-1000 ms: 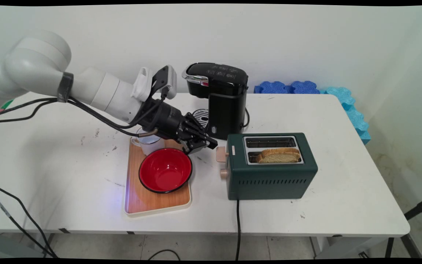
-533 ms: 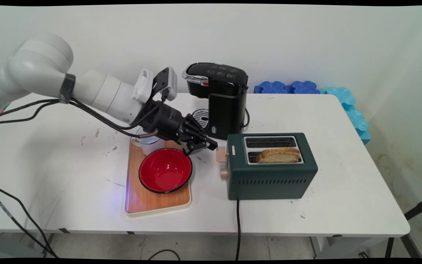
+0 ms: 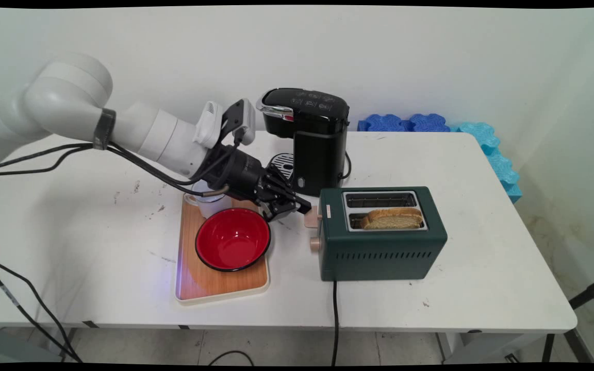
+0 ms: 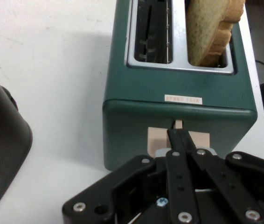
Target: Press the toaster switch
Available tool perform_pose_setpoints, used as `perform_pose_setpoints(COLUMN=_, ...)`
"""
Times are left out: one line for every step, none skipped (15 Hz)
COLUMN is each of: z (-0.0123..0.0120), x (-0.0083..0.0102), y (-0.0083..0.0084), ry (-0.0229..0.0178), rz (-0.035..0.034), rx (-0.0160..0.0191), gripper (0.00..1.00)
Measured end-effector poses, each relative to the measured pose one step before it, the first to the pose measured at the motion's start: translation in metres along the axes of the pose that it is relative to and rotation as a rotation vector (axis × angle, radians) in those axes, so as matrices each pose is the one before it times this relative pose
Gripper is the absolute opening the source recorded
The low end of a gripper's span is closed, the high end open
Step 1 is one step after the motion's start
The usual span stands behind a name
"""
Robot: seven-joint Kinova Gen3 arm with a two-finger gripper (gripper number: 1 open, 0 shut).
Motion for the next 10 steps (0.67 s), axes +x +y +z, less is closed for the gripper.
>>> perform_pose_setpoints(z=0.00182, x=-0.00026, y=0.00006, ry=0.00061, rz=0.00031, rx=-0.00177, gripper=0.0)
perform_pose_setpoints(z=0.00181, x=-0.00038, y=-0.00004, ry=0.00029, rz=0.00006, rx=-0.00109, gripper=0.0)
perform_pose_setpoints(z=0.00158, x=-0.0005, y=0.00013, ry=-0.00017, rz=0.00021, rx=-0.0011, gripper=0.0)
perform_pose_setpoints(z=0.00179, x=-0.00071, y=0.00009, ry=-0.00073, rz=-0.00014, rx=-0.001, gripper=0.0)
perform_pose_setpoints(z=0.00154, x=-0.00088, y=-0.00005, ry=-0.00098, rz=-0.00005, rx=-0.00007, gripper=0.0)
perform_pose_setpoints(z=0.00192, x=-0.0013, y=-0.00005, ry=-0.00126, rz=0.00023, rx=-0.00021, gripper=0.0)
perform_pose_setpoints(z=0.00109, x=-0.00086, y=-0.00007, ry=-0.00074, rz=0.00028, rx=0.00007, gripper=0.0)
perform_pose_setpoints(z=0.00178, x=-0.00139, y=-0.00014, ry=-0.001, rz=0.00071, rx=-0.00015, gripper=0.0)
perform_pose_setpoints(z=0.00217, x=-0.00176, y=-0.00032, ry=-0.00095, rz=0.00043, rx=-0.00045, gripper=0.0)
perform_pose_setpoints(z=0.00164, x=-0.00143, y=-0.00036, ry=-0.00012, rz=0.00014, rx=0.00012, gripper=0.0)
